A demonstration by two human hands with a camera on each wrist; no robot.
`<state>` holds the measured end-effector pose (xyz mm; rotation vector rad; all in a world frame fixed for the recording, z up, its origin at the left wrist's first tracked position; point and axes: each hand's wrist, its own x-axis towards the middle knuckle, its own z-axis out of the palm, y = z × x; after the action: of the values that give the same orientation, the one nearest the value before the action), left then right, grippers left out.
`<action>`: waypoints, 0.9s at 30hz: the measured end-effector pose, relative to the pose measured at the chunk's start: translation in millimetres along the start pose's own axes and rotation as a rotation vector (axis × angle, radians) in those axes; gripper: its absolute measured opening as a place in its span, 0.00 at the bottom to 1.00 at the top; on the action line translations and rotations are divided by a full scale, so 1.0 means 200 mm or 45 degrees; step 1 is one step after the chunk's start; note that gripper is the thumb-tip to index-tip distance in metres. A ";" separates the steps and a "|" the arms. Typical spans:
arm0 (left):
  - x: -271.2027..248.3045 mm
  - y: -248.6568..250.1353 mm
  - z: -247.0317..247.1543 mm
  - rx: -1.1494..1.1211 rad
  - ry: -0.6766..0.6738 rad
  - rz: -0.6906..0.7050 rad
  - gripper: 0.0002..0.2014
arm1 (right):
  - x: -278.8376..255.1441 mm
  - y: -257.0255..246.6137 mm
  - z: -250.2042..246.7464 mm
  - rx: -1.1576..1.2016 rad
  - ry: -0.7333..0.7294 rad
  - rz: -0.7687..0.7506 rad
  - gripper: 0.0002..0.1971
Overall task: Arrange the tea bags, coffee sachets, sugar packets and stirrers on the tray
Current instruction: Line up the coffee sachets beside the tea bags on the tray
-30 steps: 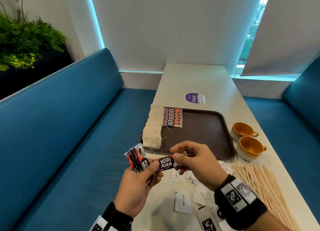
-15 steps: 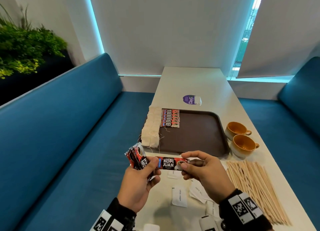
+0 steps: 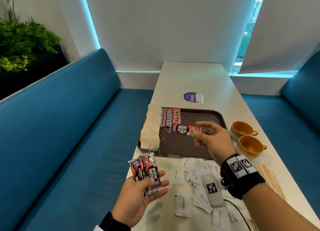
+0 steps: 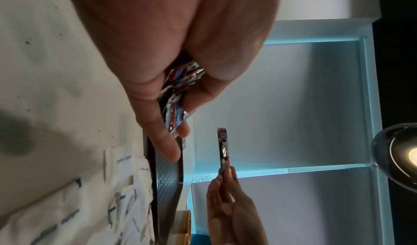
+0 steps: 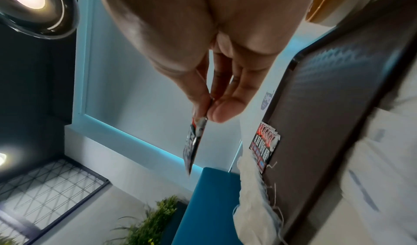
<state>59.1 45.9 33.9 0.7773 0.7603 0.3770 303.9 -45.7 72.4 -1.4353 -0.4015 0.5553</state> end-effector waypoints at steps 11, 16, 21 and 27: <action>0.14 -0.01 -0.10 0.010 0.115 -0.081 0.12 | 0.75 0.36 0.16 -0.460 0.040 0.169 0.08; 0.17 0.01 -0.15 -0.017 0.119 -0.126 0.10 | 0.89 0.47 0.23 -0.606 -0.001 0.277 0.10; 0.20 0.01 -0.16 -0.025 0.096 -0.146 0.10 | 0.98 0.52 0.27 -0.907 -0.022 0.307 0.12; 0.22 -0.01 -0.17 -0.032 0.080 -0.141 0.12 | 0.99 0.50 0.31 -1.058 -0.003 0.304 0.15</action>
<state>64.0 85.6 -4.7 0.6992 0.8525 0.3121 418.3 124.4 -34.6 -2.3023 -0.4937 0.6105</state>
